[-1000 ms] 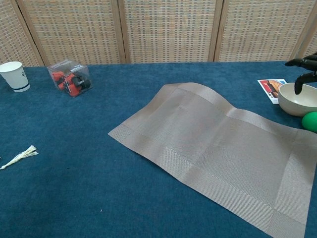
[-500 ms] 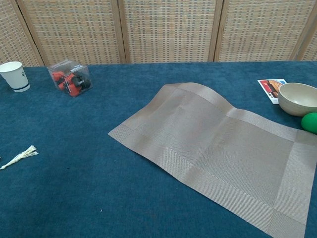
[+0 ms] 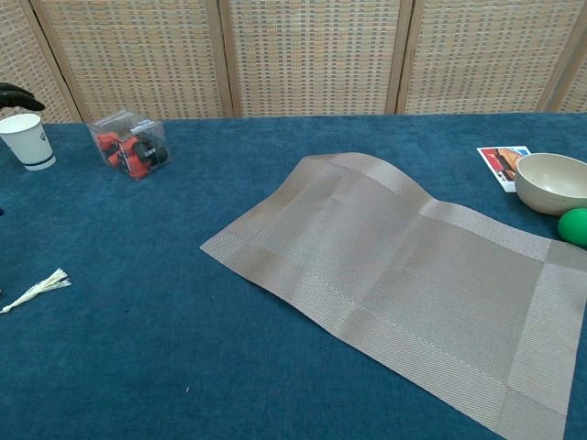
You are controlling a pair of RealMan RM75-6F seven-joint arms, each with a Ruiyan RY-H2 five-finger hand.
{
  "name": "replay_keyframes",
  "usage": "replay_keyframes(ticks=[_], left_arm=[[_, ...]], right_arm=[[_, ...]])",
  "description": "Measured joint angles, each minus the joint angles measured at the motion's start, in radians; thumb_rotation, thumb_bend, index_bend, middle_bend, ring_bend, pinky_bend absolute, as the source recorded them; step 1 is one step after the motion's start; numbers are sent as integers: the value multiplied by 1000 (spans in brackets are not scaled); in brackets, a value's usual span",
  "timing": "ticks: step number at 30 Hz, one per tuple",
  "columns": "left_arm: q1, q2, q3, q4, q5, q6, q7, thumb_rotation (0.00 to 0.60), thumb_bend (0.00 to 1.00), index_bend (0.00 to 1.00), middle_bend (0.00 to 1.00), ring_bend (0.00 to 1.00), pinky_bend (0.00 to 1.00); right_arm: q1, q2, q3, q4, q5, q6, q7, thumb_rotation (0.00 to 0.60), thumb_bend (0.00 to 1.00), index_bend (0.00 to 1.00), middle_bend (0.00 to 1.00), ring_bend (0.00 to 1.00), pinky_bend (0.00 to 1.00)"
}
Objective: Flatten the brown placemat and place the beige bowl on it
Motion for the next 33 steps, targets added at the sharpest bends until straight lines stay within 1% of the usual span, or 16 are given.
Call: replay_keyframes(ticks=[6,10,13,19,24,33], left_arm=[[-91,-53,-23,28,-31,-110,65,600,117,118,0,0,0],[-165,-113,-40,73,-69,-188,119,600,120,130,0,0,0],[-214,-164,-54,118,-92,-226,160,600,124,146,0,0,0],[-301,-269,-73,216,-146,-284,228,600,127,162,0,0,0],[-339,-322,-66,266,-172,-312,265,600,127,141,0,0,0],[-382,-395,-56,340,-207,-333,294,600,134,139,0,0,0]], right_arm=[[-1,6,-5,-1,-20,-7,24,600,214,170,0,0,22],[-2,8,0,0,-19,-8,39,600,215,173,0,0,22],[-4,15,9,2,-8,-11,64,600,214,174,0,0,22],[-6,22,26,14,12,-23,99,600,215,175,0,0,22],[-5,21,32,20,19,-37,112,600,214,176,0,0,22],[-8,22,39,24,20,-35,128,600,214,178,0,0,22]])
